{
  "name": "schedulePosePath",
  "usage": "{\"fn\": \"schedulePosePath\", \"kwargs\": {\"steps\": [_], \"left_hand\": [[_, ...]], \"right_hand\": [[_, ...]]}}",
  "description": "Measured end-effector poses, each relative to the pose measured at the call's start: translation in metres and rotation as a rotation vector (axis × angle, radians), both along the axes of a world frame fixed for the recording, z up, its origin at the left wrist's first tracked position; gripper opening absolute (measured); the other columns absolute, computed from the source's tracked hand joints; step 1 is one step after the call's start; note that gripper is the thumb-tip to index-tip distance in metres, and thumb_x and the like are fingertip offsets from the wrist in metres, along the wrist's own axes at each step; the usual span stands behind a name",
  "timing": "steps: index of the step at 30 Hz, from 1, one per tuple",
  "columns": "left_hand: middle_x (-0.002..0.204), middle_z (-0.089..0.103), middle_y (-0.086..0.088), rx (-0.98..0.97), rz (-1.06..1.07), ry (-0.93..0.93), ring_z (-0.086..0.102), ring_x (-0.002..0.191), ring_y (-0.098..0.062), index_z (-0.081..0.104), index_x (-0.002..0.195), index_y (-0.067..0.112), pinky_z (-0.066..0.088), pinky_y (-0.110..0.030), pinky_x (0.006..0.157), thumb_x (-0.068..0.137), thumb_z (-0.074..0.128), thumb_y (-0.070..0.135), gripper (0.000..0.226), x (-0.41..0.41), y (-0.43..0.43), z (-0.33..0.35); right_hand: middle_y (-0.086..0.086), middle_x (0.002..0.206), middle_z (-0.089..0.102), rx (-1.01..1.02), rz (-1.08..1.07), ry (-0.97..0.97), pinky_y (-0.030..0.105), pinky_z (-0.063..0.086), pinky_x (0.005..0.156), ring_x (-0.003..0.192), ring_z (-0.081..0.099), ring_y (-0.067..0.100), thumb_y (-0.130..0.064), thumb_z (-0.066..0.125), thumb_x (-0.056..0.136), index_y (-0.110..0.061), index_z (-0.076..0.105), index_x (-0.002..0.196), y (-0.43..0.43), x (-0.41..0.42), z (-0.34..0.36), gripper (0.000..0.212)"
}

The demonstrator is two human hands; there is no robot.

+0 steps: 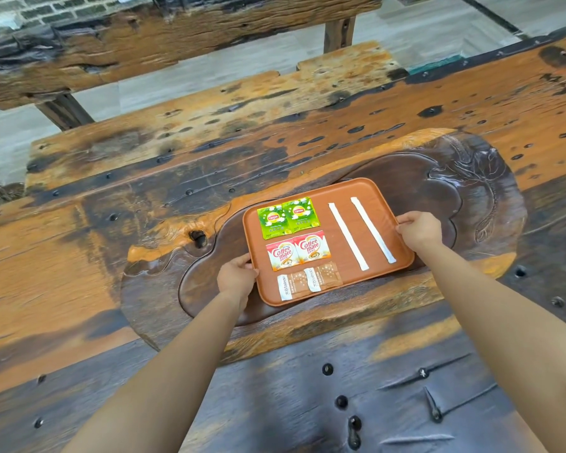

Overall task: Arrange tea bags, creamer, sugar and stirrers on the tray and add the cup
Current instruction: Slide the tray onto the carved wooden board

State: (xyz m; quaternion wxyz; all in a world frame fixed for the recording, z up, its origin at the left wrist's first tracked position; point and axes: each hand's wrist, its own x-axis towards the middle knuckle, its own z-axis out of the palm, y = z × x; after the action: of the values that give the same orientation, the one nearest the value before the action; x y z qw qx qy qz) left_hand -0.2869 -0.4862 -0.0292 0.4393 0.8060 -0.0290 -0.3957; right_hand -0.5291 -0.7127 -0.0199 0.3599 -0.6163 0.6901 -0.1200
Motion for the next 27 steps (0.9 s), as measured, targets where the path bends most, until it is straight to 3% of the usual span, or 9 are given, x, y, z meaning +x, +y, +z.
{"fn": "schedulePosePath", "kwargs": {"steps": [8, 12, 15, 19, 21, 24, 27], "left_hand": [[0.082, 0.065, -0.003, 0.057, -0.161, -0.045, 0.064, 0.096, -0.024, 0.053, 0.129, 0.010, 0.051, -0.044, 0.093, 0.085, 0.056, 0.001, 0.044, 0.002, 0.002, 0.010], [0.102, 0.062, -0.006, -0.016, -0.172, 0.058, 0.059, 0.099, -0.021, 0.034, 0.141, 0.008, 0.051, -0.036, 0.087, 0.089, 0.055, 0.011, 0.056, 0.003, 0.010, 0.024], [0.101, 0.058, -0.005, 0.040, -0.323, -0.030, 0.055, 0.096, -0.020, 0.038, 0.138, 0.010, 0.051, -0.036, 0.085, 0.090, 0.054, 0.018, 0.052, 0.001, 0.023, 0.036], [0.105, 0.060, -0.006, 0.064, -0.474, -0.175, 0.058, 0.100, -0.024, 0.048, 0.131, 0.012, 0.049, -0.040, 0.094, 0.090, 0.052, 0.024, 0.043, 0.000, 0.046, 0.049], [0.110, 0.061, -0.007, 0.041, -0.500, -0.203, 0.059, 0.104, -0.025, 0.052, 0.128, 0.014, 0.050, -0.040, 0.094, 0.090, 0.053, 0.025, 0.040, 0.003, 0.063, 0.055], [0.110, 0.060, -0.006, -0.059, -0.509, -0.055, 0.060, 0.101, -0.021, 0.053, 0.126, 0.012, 0.053, -0.033, 0.083, 0.091, 0.052, 0.021, 0.036, 0.008, 0.098, 0.060], [0.111, 0.063, -0.007, -0.092, -0.485, 0.090, 0.061, 0.099, -0.019, 0.054, 0.123, 0.012, 0.052, -0.035, 0.087, 0.092, 0.051, 0.019, 0.032, 0.015, 0.145, 0.060]], "right_hand": [[0.015, 0.123, 0.063, 0.027, 0.069, 0.069, 0.037, 0.047, 0.095, 0.111, 0.058, 0.031, -0.014, 0.057, 0.089, -0.009, 0.064, 0.116, 0.005, 0.002, 0.009, 0.029], [0.016, 0.133, 0.056, 0.078, 0.165, 0.116, 0.040, 0.039, 0.105, 0.123, 0.050, 0.033, -0.019, 0.056, 0.089, -0.007, 0.047, 0.135, 0.012, 0.001, 0.018, 0.048], [0.019, 0.135, 0.052, 0.074, 0.212, 0.208, 0.043, 0.040, 0.104, 0.125, 0.045, 0.038, -0.022, 0.055, 0.089, -0.007, 0.039, 0.139, 0.025, -0.002, 0.026, 0.054], [0.023, 0.122, 0.058, -0.022, 0.215, 0.209, 0.043, 0.038, 0.098, 0.118, 0.043, 0.042, -0.020, 0.050, 0.088, -0.007, 0.053, 0.126, 0.053, 0.006, 0.044, 0.040], [0.022, 0.125, 0.058, -0.031, 0.253, 0.147, 0.042, 0.039, 0.100, 0.119, 0.046, 0.041, -0.020, 0.050, 0.088, -0.005, 0.054, 0.126, 0.074, 0.018, 0.055, 0.040], [0.018, 0.129, 0.058, -0.025, 0.372, 0.042, 0.035, 0.041, 0.098, 0.119, 0.052, 0.034, -0.018, 0.053, 0.090, -0.002, 0.055, 0.124, 0.116, 0.041, 0.067, 0.038], [0.017, 0.118, 0.063, 0.080, 0.543, -0.081, 0.031, 0.044, 0.086, 0.107, 0.059, 0.030, -0.012, 0.055, 0.091, 0.002, 0.062, 0.112, 0.168, 0.068, 0.074, 0.026]]}}
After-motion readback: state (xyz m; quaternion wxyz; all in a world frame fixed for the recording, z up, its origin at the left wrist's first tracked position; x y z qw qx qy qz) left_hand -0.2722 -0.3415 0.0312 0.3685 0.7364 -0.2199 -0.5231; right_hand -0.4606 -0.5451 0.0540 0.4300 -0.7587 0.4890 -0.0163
